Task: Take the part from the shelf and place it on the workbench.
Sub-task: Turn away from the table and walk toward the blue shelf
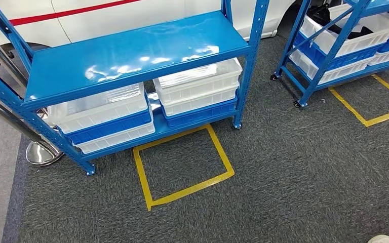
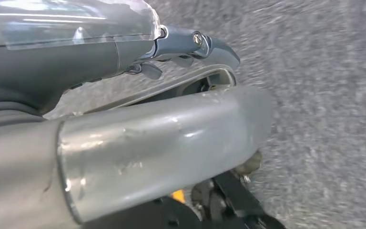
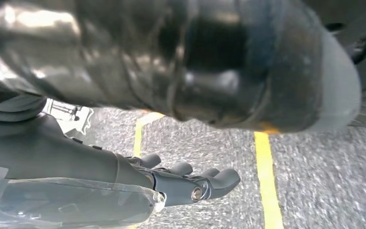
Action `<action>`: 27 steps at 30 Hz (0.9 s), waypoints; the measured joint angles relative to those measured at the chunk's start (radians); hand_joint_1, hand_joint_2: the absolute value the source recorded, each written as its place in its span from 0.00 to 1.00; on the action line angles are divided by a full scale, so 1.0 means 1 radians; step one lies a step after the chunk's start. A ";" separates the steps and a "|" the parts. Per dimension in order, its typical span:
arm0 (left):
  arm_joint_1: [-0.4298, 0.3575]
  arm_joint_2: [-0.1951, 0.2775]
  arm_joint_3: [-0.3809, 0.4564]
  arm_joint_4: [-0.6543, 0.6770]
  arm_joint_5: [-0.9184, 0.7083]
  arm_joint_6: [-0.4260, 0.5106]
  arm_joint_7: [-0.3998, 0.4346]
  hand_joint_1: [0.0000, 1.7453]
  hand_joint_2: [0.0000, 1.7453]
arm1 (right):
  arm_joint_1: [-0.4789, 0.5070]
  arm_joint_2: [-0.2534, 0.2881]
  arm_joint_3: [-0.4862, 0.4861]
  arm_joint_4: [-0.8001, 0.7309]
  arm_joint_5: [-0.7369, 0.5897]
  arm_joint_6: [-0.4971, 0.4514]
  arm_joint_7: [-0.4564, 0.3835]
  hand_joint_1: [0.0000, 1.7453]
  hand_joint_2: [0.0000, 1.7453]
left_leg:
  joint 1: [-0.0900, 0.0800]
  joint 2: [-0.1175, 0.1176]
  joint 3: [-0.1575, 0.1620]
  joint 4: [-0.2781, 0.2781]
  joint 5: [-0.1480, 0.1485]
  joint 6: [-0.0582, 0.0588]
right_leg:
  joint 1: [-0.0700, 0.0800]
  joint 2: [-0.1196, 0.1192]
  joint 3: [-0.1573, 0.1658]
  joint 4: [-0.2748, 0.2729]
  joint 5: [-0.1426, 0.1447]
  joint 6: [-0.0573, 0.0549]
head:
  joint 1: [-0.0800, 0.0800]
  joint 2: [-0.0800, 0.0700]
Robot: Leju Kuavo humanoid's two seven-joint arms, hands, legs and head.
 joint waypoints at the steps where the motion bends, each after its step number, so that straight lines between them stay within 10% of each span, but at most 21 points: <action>1: 0.002 -0.008 0.000 0.000 -0.006 0.006 -0.007 0.00 0.00 | 0.000 0.001 -0.006 0.000 -0.004 -0.003 0.002 0.00 0.00 | 0.000 0.000 -0.028 0.022 -0.009 0.001 | 0.003 0.001 0.010 0.000 -0.009 -0.001 | 0.000 0.000; 7: 0.016 -0.034 0.000 -0.003 -0.015 0.018 -0.005 0.00 0.00 | 0.002 0.012 -0.023 0.001 -0.005 -0.005 0.014 0.00 0.00 | -0.028 0.001 -0.015 -0.201 0.186 0.054 | 0.010 0.003 0.076 -0.014 -0.063 0.010 | 0.002 0.000; 11: 0.015 -0.041 0.000 -0.008 -0.015 0.015 -0.003 0.00 0.00 | -0.004 0.018 -0.027 0.001 -0.002 -0.005 0.014 0.00 0.00 | -0.031 -0.002 0.052 -0.261 0.182 0.073 | 0.005 0.003 0.103 0.018 -0.042 0.035 | 0.002 0.000; 17: 0.008 -0.041 0.000 -0.010 -0.009 0.018 -0.006 0.00 0.00 | -0.007 0.017 -0.028 0.001 0.018 0.000 0.011 0.00 0.00 | -0.024 -0.027 0.119 -0.288 0.155 0.078 | -0.003 0.005 -0.070 0.206 -0.147 0.057 | 0.002 0.000; 25: 0.009 -0.043 0.000 -0.010 -0.014 0.018 -0.006 0.00 0.00 | 0.005 0.015 -0.028 0.002 0.025 0.001 0.008 0.00 0.00 | -0.019 -0.064 0.144 -0.274 0.122 0.061 | -0.006 0.042 -0.067 0.043 0.010 0.055 | 0.002 0.000; 27: 0.009 -0.042 0.000 -0.010 -0.013 0.018 -0.006 0.00 0.00 | 0.007 0.015 -0.028 0.001 0.029 0.002 0.006 0.00 0.00 | -0.016 -0.077 0.139 -0.258 0.106 0.041 | -0.003 0.055 -0.062 -0.002 0.062 0.034 | 0.002 0.000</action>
